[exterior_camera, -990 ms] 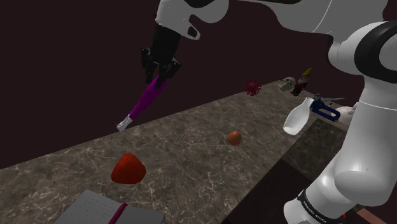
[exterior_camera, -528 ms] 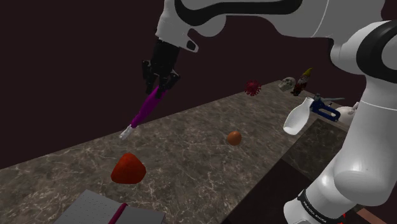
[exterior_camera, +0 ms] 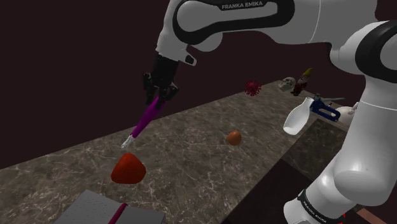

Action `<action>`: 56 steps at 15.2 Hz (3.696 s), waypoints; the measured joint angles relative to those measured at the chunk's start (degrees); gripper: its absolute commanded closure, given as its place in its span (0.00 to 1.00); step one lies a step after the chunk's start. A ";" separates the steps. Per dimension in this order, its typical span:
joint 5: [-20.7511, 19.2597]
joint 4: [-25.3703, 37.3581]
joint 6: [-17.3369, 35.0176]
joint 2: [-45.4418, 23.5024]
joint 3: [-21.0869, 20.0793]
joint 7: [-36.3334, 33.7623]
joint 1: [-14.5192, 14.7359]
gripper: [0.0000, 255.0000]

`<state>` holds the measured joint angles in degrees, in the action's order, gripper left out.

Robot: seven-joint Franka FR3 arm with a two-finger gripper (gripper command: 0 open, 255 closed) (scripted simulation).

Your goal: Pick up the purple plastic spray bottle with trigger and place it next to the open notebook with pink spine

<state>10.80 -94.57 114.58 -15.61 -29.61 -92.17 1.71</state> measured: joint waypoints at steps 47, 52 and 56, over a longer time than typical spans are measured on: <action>-1.84 -12.23 19.93 -8.76 1.38 3.65 1.15 0.00; -0.75 -11.36 16.02 -5.78 0.97 4.38 -0.34 0.00; -0.71 -11.27 15.82 -5.70 0.97 4.42 -0.40 0.00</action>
